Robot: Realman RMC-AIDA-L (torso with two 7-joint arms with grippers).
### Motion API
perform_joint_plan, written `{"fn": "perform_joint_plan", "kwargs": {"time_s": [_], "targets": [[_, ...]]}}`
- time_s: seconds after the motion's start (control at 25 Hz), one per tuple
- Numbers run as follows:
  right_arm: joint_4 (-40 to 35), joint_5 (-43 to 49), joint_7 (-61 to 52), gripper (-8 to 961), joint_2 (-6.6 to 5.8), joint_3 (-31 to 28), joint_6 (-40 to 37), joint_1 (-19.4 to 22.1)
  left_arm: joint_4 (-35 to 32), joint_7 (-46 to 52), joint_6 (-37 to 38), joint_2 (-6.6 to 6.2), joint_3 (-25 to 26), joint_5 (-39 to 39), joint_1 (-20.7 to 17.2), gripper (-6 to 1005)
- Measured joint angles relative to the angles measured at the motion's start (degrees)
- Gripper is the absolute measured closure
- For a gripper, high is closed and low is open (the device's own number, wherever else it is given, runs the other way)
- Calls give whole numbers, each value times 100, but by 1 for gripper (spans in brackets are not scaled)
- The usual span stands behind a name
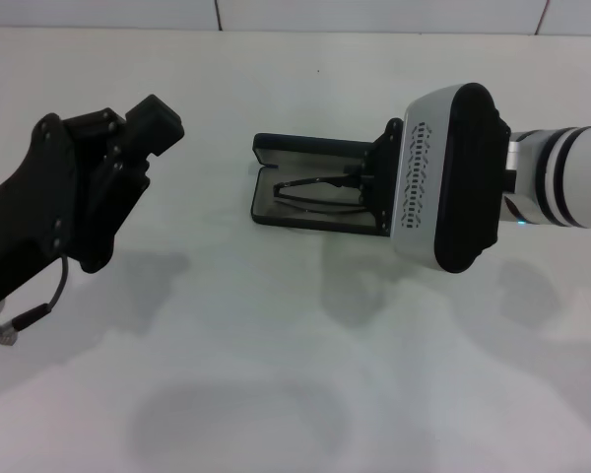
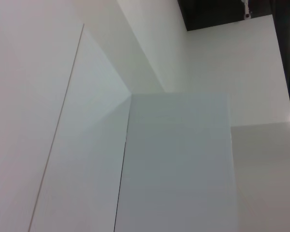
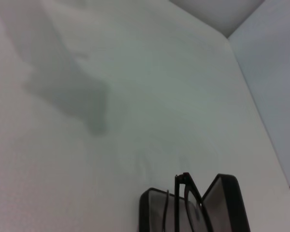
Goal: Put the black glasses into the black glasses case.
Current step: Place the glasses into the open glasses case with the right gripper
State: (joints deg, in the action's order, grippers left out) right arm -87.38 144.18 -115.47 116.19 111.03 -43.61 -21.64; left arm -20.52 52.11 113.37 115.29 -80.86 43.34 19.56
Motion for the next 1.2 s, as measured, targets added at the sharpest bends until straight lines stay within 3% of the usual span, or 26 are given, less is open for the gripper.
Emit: {"fn": "perform_joint_plan", "kwargs": {"time_s": [1.2], "targets": [[959, 41, 25, 914, 0, 175, 840, -374, 4, 1, -96, 47, 0, -1, 66, 960]]}}
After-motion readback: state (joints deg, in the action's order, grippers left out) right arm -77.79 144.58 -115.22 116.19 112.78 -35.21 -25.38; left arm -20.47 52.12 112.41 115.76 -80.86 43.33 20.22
